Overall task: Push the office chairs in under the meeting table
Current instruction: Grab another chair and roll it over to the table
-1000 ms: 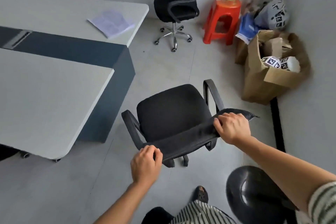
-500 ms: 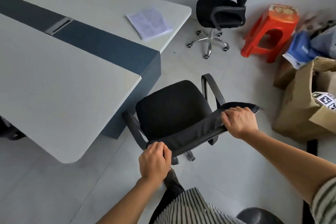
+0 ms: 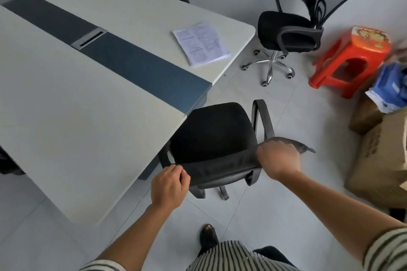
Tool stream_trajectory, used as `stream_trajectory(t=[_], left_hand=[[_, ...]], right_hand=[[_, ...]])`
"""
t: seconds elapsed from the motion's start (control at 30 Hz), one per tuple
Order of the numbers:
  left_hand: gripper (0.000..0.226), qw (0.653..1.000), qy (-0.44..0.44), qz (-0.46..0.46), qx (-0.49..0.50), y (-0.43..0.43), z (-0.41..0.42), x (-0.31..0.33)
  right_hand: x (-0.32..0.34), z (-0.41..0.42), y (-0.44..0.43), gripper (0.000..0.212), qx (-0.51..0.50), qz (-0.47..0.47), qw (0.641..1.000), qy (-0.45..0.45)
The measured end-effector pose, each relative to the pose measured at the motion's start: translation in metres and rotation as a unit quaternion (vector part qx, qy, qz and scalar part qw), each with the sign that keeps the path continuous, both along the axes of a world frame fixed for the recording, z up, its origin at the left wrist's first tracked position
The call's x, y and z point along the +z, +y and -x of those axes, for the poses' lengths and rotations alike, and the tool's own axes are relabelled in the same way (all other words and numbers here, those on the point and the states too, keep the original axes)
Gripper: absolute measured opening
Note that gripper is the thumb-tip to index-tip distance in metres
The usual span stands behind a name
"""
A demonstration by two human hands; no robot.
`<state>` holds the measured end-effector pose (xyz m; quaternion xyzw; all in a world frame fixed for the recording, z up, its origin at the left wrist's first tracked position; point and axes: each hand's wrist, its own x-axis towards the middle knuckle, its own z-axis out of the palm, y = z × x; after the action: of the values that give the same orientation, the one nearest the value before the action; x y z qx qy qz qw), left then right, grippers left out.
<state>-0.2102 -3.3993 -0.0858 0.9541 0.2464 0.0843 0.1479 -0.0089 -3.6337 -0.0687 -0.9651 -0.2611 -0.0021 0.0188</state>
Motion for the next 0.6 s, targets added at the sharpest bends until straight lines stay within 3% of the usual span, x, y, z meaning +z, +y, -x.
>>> stream_trajectory(t=[0.47, 0.53, 0.6], left_hand=[[0.04, 0.996, 0.074, 0.0, 0.045, 0.012, -0.05, 0.006], [0.035, 0.993, 0.091, 0.021, 0.074, 0.003, -0.056, 0.012], [0.022, 0.986, 0.097, 0.072, 0.112, -0.012, -0.067, 0.023]], right_hand=[[0.015, -0.056, 0.022, 0.043, 0.02, -0.017, 0.994, 0.105], [0.022, -0.064, 0.014, 0.035, 0.046, -0.068, 0.984, 0.155], [0.03, -0.072, -0.002, 0.024, 0.066, -0.18, 0.95, 0.247]])
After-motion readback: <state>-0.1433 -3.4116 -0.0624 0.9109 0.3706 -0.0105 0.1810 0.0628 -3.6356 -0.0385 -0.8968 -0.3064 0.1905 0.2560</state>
